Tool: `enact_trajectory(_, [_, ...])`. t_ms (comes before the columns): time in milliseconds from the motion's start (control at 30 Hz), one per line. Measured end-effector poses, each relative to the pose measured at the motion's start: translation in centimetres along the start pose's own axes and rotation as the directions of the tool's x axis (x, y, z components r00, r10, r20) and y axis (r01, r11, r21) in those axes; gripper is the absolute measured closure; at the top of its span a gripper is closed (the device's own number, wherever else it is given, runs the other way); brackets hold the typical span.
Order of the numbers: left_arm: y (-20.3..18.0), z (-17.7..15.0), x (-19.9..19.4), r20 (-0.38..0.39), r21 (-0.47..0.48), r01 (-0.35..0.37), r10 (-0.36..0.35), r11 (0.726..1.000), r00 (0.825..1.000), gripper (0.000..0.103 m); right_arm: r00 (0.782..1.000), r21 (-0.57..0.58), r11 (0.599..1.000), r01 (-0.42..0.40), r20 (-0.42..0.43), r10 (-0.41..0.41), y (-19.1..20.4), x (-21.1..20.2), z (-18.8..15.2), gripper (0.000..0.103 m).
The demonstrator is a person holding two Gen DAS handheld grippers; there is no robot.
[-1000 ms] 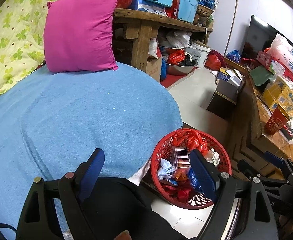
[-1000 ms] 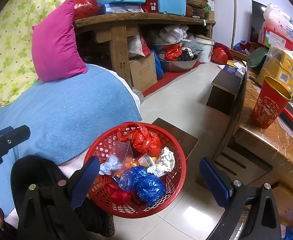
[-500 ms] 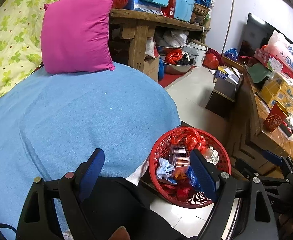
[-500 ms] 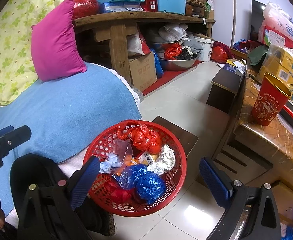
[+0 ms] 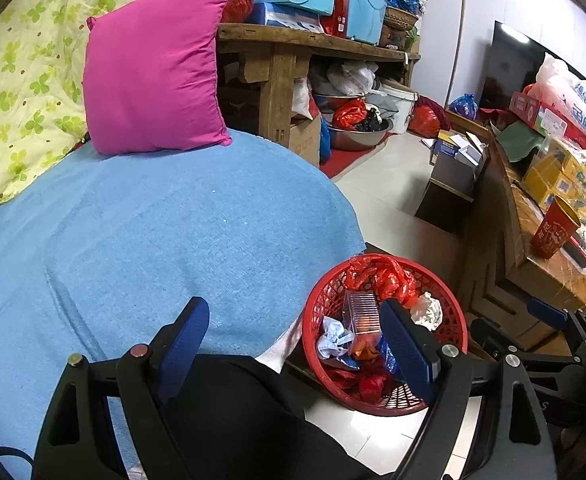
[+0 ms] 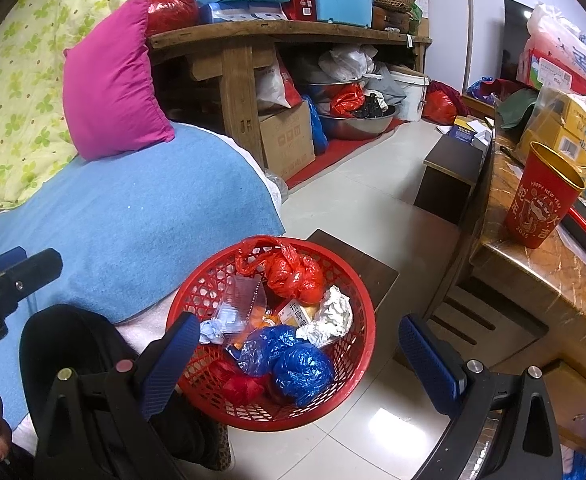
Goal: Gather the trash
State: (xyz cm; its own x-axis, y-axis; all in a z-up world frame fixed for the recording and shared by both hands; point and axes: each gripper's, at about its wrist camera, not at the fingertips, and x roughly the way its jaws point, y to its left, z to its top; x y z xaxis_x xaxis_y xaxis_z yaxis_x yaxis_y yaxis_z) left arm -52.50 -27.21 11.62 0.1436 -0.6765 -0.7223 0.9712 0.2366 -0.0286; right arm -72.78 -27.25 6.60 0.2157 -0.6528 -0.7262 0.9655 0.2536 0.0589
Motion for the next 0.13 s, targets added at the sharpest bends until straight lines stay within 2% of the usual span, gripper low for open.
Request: enact_trajectory(133, [-0.08, 0.12, -0.08, 0.002, 0.003, 0.000, 0.000, 1.000, 1.000, 0.016, 1.000, -0.001, 1.000, 0.000, -0.002, 0.000, -0.01, 0.04, -0.01, 0.002])
